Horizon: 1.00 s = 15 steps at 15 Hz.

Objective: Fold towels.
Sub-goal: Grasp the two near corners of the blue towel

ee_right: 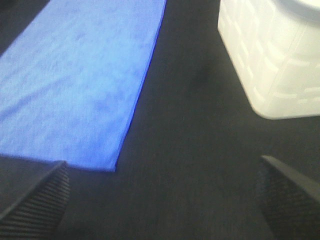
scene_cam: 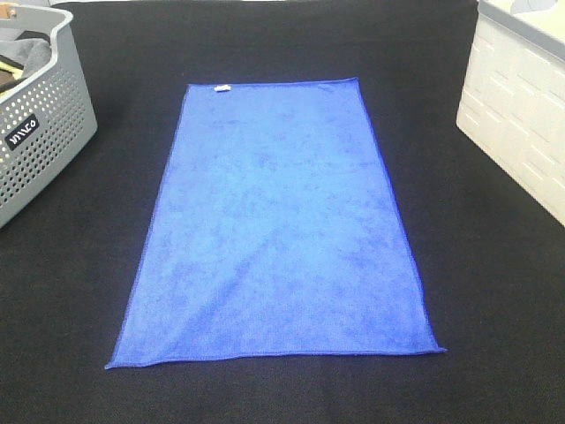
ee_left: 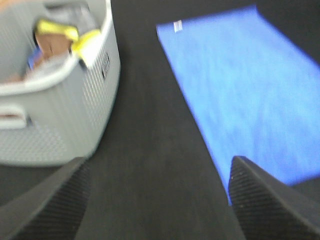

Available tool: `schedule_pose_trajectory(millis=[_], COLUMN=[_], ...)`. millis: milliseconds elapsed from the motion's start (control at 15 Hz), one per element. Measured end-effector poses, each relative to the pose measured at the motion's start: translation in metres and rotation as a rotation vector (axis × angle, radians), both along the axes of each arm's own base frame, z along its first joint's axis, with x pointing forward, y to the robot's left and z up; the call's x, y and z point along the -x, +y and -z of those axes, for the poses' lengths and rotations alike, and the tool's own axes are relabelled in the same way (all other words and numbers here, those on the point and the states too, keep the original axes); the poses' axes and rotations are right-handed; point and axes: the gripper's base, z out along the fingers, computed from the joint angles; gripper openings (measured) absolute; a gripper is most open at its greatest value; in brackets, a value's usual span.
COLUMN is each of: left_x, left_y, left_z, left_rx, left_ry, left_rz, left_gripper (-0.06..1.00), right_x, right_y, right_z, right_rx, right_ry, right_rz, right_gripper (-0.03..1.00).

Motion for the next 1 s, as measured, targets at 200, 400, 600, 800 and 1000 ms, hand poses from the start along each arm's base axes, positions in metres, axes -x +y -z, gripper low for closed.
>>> schedule_pose_trajectory(millis=[200,400,600,800,1000], left_x=[-0.024,-0.057,-0.094,-0.142,-0.179], left_y=[-0.001,-0.006,-0.012,-0.019,-0.026], left_z=[-0.006,0.004,0.020,0.058,0.103], left_rx=[0.103,0.194,0.312,0.384,0.431], left_ry=[-0.040,0.123,0.350,0.651,0.849], left_rz=[-0.023,-0.015,-0.015,-0.015,0.012], left_gripper=[0.73,0.73,0.73,0.73,0.73], right_x=[-0.031,-0.076,-0.115,-0.151,-0.175], right_y=[-0.002,-0.002,-0.001,-0.001,0.003], right_z=[-0.015,-0.014,0.007,0.041,0.073], right_rx=[-0.064,-0.155,-0.164,-0.158,-0.164], right_ry=[-0.047,0.052,0.278,0.518,0.712], right_rz=[0.048,0.101,0.125,0.141,0.117], right_gripper=[0.94,0.94,0.93,0.93,0.92])
